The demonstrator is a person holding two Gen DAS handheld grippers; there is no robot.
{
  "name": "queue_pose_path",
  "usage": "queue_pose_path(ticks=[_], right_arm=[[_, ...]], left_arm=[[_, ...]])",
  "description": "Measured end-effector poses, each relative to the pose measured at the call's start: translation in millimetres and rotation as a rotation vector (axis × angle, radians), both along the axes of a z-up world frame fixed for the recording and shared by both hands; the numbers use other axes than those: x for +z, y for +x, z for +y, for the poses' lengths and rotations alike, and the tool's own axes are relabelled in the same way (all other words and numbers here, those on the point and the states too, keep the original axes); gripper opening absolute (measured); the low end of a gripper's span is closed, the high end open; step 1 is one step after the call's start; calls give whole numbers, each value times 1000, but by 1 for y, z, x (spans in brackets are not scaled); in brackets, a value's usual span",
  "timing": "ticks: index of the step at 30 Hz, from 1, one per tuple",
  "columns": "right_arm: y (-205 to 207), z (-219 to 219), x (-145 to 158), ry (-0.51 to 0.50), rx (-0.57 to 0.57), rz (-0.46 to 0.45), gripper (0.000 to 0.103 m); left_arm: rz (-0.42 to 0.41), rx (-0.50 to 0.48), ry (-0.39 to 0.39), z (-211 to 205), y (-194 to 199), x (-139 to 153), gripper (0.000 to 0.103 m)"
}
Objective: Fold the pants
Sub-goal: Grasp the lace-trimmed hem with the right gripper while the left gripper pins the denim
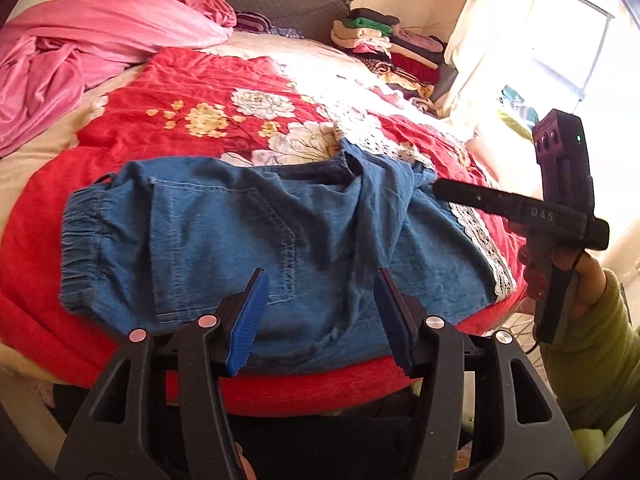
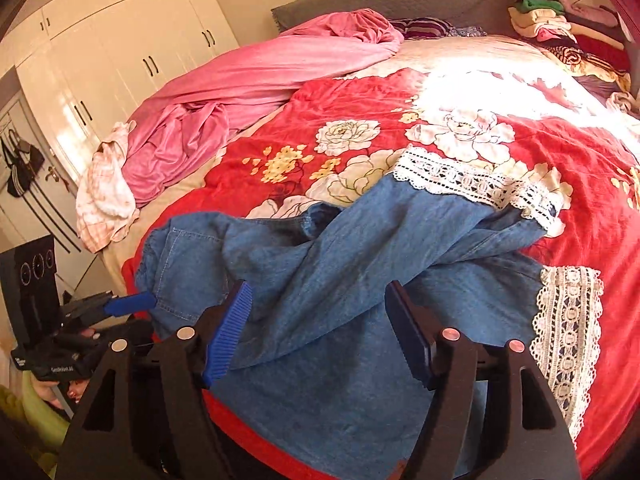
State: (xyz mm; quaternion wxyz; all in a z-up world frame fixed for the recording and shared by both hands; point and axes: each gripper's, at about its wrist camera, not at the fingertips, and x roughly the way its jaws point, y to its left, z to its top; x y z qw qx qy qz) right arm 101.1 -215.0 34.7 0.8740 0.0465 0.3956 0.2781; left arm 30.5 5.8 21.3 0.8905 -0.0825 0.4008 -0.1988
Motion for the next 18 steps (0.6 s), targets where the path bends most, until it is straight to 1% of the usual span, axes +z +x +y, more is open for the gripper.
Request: queue_pose_path(ticks=[5, 8, 10, 12, 14, 16, 18], right_arm=[[27, -5, 12, -42, -22, -24, 69], [52, -4, 16, -63, -36, -11, 69], [71, 0, 16, -92, -36, -2, 69], [95, 6, 14, -151, -43, 9, 69], [116, 11, 9, -190, -54, 27, 69], [138, 19, 1, -219, -47, 57, 69], [156, 29, -7, -269, -48, 75, 69]], left_arm=[[46, -56, -9, -25, 18, -12, 47], [77, -73, -15, -33, 31, -20, 47], [101, -90, -20, -40, 40, -25, 47], [116, -103, -14, -46, 47, -29, 46], [122, -123, -14, -52, 51, -31, 42], [125, -144, -13, -57, 55, -31, 39], [131, -155, -6, -60, 59, -33, 36]])
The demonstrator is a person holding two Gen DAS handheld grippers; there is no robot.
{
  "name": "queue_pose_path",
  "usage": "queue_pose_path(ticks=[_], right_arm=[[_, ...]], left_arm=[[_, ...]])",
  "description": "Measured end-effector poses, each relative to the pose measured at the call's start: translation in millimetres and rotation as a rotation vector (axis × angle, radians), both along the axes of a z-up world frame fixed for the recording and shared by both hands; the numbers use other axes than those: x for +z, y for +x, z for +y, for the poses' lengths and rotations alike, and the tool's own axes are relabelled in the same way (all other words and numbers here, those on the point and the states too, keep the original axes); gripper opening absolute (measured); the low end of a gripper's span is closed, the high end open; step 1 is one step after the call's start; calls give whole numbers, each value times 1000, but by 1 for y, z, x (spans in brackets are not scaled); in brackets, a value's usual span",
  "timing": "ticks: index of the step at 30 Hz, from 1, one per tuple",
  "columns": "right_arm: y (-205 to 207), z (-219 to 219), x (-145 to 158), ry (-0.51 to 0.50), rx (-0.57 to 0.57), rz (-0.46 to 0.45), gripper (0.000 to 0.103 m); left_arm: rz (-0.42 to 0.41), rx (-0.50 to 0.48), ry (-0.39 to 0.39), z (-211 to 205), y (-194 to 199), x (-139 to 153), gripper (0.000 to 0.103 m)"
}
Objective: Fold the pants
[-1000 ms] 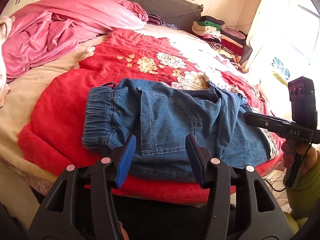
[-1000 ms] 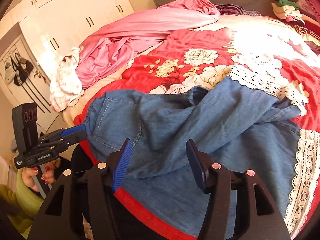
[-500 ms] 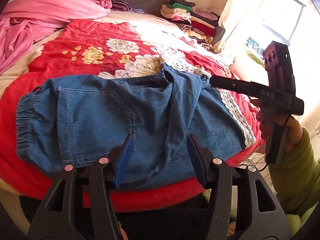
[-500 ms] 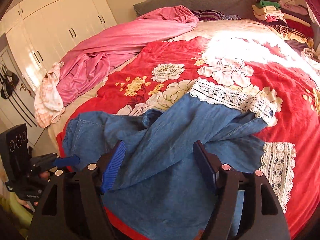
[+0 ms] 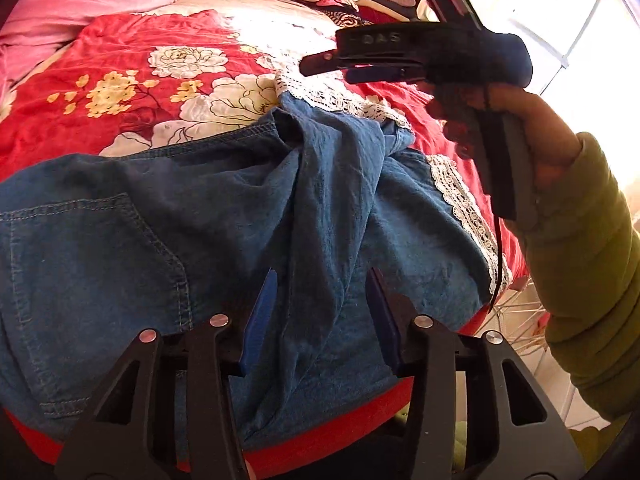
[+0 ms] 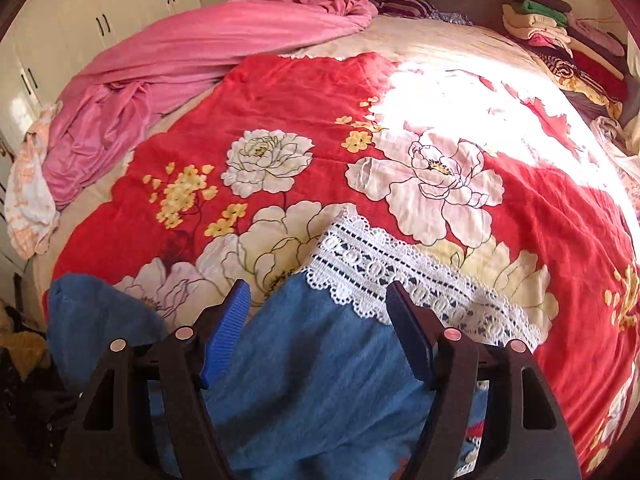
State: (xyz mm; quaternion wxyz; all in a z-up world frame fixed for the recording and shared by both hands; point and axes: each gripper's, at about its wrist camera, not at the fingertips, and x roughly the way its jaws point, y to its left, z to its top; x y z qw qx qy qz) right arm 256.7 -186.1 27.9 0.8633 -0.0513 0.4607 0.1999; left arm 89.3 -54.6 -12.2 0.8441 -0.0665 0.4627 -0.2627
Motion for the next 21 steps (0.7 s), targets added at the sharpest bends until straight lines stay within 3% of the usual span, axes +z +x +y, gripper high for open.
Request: queue_pose_path(ticks=[4, 10, 11, 12, 13, 14, 15, 21], right_arm=[[36, 16, -18, -45, -18, 64, 69], [66, 34, -42, -172, -78, 114, 68], [70, 35, -46, -182, -84, 123, 65], [73, 33, -50, -179, -89, 132, 46], [75, 31, -53, -184, -94, 131, 35], [76, 28, -53, -173, -89, 124, 30], [75, 23, -51, -150, -93, 117, 11], [42, -15, -12, 40, -147, 43, 9]], left_arm=[[40, -6, -12, 1, 10, -7, 29], [59, -21, 4, 2, 16, -10, 29], [59, -25, 9, 2, 18, -10, 29], [56, -28, 15, 2, 18, -10, 29], [54, -32, 19, 1, 19, -10, 29], [50, -36, 22, 1, 20, -11, 29], [47, -36, 21, 2, 21, -11, 29], [33, -48, -11, 7, 21, -13, 29]])
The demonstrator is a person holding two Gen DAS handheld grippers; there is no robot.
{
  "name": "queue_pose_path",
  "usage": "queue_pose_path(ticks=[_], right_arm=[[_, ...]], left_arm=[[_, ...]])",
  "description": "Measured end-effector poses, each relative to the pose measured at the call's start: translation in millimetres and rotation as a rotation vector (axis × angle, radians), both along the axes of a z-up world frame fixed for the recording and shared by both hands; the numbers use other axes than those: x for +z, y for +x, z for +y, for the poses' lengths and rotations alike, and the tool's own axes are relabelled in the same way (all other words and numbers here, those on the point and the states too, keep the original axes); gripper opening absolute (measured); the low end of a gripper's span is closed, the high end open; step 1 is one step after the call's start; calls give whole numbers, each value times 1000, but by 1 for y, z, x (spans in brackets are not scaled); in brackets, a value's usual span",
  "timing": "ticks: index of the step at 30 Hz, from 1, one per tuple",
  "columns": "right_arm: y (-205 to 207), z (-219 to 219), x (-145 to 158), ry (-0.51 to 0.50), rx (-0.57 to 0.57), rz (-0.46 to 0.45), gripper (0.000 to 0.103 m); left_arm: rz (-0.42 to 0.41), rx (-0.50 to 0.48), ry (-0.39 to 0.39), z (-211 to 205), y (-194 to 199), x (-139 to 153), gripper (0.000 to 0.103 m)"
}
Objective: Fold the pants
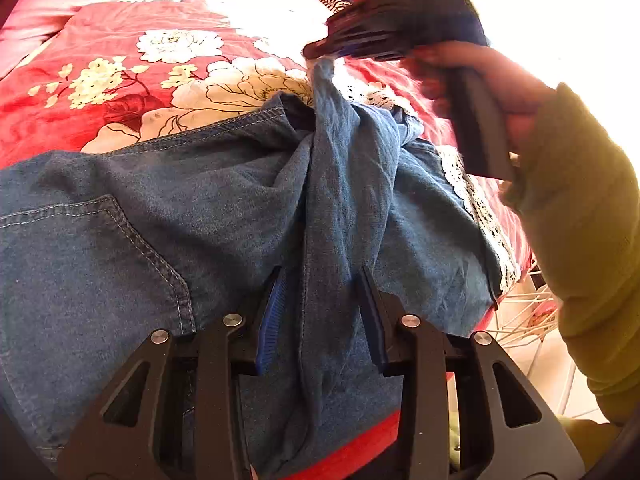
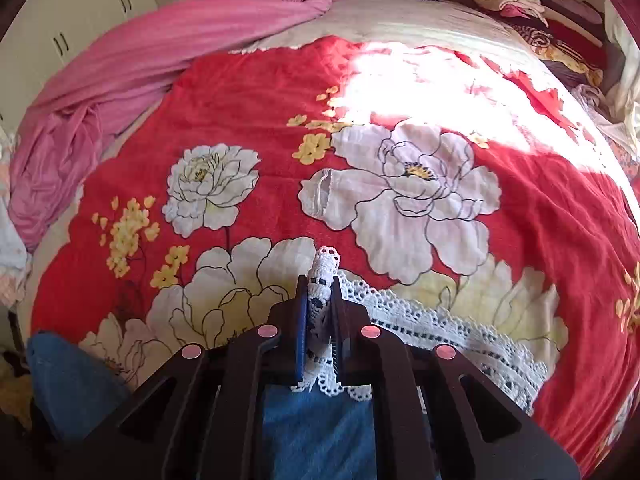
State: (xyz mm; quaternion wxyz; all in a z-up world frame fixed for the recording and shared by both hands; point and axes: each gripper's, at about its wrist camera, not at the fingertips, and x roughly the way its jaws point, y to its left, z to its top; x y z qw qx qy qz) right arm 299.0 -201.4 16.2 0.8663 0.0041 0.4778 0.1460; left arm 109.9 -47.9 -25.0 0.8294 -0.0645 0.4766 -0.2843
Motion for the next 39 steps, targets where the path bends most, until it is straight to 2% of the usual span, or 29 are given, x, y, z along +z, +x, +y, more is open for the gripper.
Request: queue_pose_path(ticks=[2, 5, 9, 11, 14, 23, 28, 35, 39], right_arm=[[-18, -19, 18, 67, -39, -35, 8], [-50, -47, 41, 108, -100, -100, 8], [-88, -89, 59, 182, -200, -148, 8], [-108, -108, 60, 203, -248, -152, 8], [-140, -135, 60, 256, -307, -163, 8], [-241, -185, 41, 367, -371, -145, 8], [-282, -186, 17, 381, -348, -90, 8], [-293, -181, -30, 370, -335, 16, 9], [-296, -183, -32, 378, -332, 21, 9]], left_arm=[[-3, -5, -14, 3, -1, 0, 29], [-11, -24, -25, 1, 0, -1, 29], [-29, -57, -4, -7, 0, -3, 28], [-56, -81, 26, -13, -2, -3, 3], [-65, -110, 32, -15, -7, -2, 0], [-185, -132, 108, -13, -41, 22, 0], [-190, -123, 135, -10, -56, 25, 0], [-186, -115, 150, -4, -61, 19, 0], [-183, -128, 169, -6, -65, 16, 0]])
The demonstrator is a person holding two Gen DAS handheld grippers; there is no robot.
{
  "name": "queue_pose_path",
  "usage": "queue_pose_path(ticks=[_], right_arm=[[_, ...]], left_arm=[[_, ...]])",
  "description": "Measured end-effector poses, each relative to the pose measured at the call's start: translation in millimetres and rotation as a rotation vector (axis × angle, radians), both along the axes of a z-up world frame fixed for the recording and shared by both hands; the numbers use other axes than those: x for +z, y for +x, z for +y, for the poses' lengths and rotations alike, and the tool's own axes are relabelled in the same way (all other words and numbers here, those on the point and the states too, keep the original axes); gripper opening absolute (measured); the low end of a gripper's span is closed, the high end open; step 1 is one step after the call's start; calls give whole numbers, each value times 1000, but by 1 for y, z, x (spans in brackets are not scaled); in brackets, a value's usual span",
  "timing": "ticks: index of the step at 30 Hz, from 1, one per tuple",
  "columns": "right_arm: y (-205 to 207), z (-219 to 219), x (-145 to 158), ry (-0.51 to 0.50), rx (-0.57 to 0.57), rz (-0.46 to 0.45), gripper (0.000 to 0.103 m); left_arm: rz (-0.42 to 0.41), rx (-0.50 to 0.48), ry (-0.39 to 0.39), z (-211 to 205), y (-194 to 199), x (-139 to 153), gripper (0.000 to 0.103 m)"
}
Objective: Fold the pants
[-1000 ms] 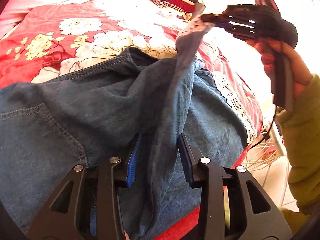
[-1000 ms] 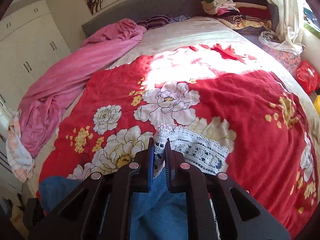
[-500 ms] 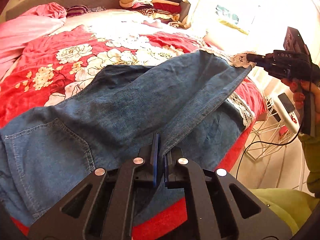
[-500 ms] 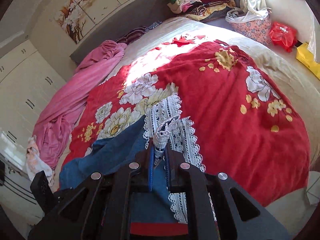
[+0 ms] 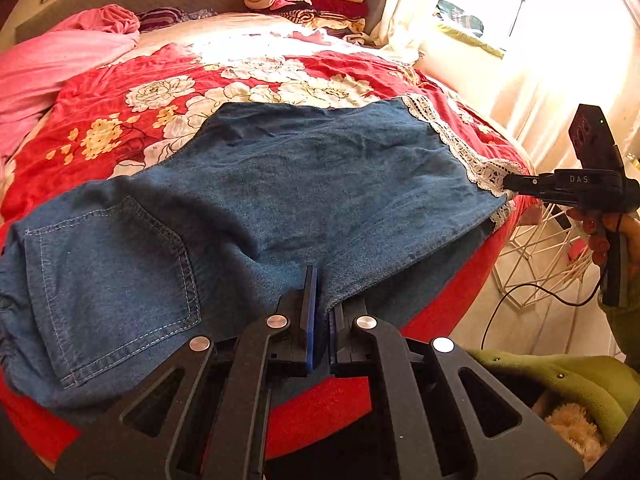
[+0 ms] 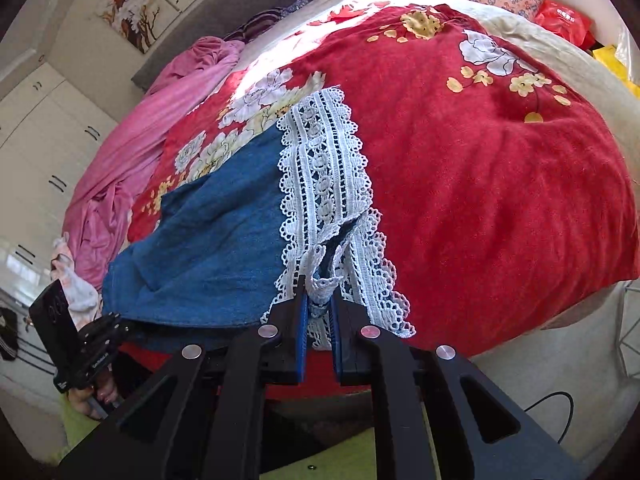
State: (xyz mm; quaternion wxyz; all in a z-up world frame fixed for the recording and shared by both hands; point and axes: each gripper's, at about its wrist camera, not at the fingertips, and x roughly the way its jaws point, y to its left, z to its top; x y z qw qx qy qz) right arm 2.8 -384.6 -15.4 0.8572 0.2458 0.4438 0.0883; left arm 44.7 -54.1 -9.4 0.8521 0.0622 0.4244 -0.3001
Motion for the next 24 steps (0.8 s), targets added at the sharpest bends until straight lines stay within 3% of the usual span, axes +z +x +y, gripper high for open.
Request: queue_pose_path(ticks=[12, 15, 16, 17, 18, 21, 24], right_arm=[[-2, -10, -29, 24, 0, 74, 9], [-3, -10, -24, 3, 18, 83, 17], [-4, -10, -22, 12, 24, 108, 26], [-6, -13, -18, -13, 19, 117, 33], [-8, -14, -15, -58, 4, 125, 49], [-19, -20, 4, -205, -64, 89, 51], [-23, 0, 29, -333, -9, -51, 51]], left_arm=[[-4, -37, 123, -14, -10, -16, 2], [5, -34, 125, -14, -10, -18, 2], [4, -33, 125, -13, -10, -18, 2], [4, -33, 126, -13, -10, -18, 2], [6, -34, 128, -14, -10, -19, 2], [4, -37, 137, -15, -11, -19, 2], [-3, -48, 139, -17, -14, -18, 2]])
